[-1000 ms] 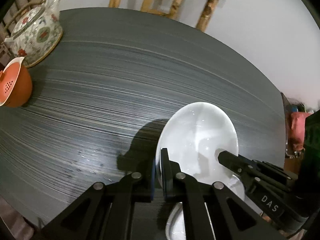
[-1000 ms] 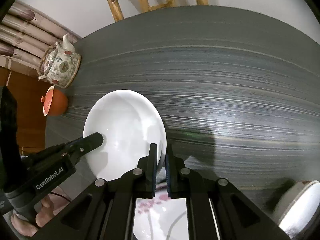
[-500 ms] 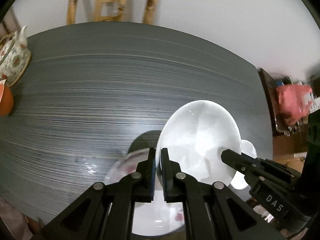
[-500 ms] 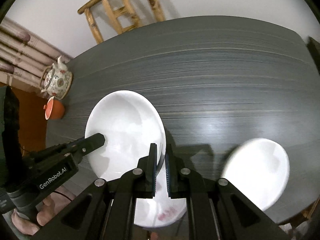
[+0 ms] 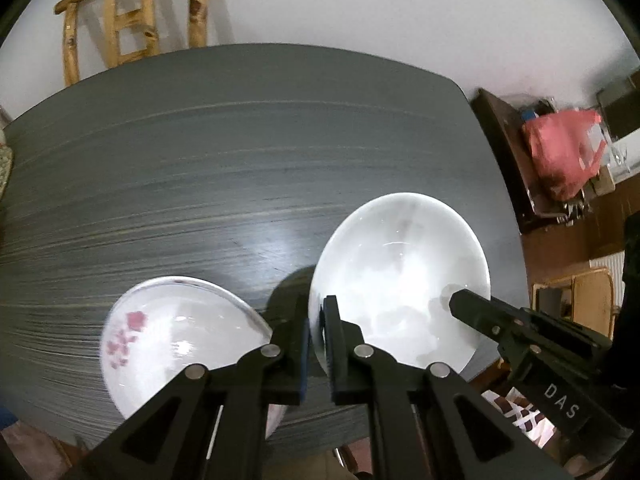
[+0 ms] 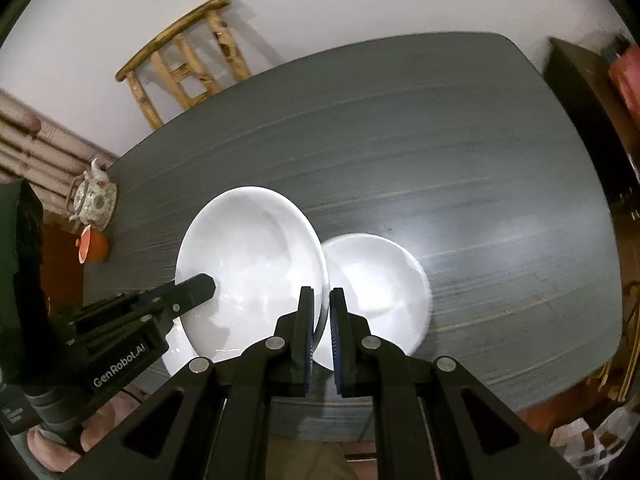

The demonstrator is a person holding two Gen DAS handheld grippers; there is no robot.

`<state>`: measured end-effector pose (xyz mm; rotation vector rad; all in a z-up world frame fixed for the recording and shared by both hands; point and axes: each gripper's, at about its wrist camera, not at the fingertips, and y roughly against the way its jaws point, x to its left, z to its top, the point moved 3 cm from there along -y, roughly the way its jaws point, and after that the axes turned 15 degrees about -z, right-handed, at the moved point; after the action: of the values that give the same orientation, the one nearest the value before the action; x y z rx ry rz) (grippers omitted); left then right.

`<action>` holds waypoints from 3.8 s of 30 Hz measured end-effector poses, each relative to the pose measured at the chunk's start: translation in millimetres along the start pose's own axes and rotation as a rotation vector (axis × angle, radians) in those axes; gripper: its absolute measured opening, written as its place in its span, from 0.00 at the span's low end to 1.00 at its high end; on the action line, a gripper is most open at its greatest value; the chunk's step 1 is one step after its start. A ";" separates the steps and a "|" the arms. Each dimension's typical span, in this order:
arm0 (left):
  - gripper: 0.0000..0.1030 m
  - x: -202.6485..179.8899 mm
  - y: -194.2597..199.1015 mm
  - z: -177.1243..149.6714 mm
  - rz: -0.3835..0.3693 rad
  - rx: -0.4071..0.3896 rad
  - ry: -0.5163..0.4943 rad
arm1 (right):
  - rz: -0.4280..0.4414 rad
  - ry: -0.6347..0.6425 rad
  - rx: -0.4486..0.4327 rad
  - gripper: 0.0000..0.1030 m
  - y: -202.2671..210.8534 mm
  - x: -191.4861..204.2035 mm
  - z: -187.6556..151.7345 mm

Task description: Organize plates and bowls

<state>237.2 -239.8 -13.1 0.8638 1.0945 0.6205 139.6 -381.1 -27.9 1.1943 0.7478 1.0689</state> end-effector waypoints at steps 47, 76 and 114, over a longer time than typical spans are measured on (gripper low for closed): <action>0.07 -24.6 -64.7 -13.9 0.048 0.101 -0.013 | -0.019 -0.058 0.083 0.09 -51.6 -50.6 -20.0; 0.07 -26.8 -67.5 -15.9 0.043 0.108 -0.005 | -0.019 -0.052 0.091 0.11 -50.5 -51.2 -15.4; 0.11 -39.8 -69.4 -14.0 0.160 0.108 -0.102 | 0.001 -0.067 0.093 0.20 -47.1 -48.2 -16.2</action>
<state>211.5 -304.6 -54.7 1.0731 0.9798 0.6463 119.9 -421.1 -81.0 1.3034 0.7513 0.9996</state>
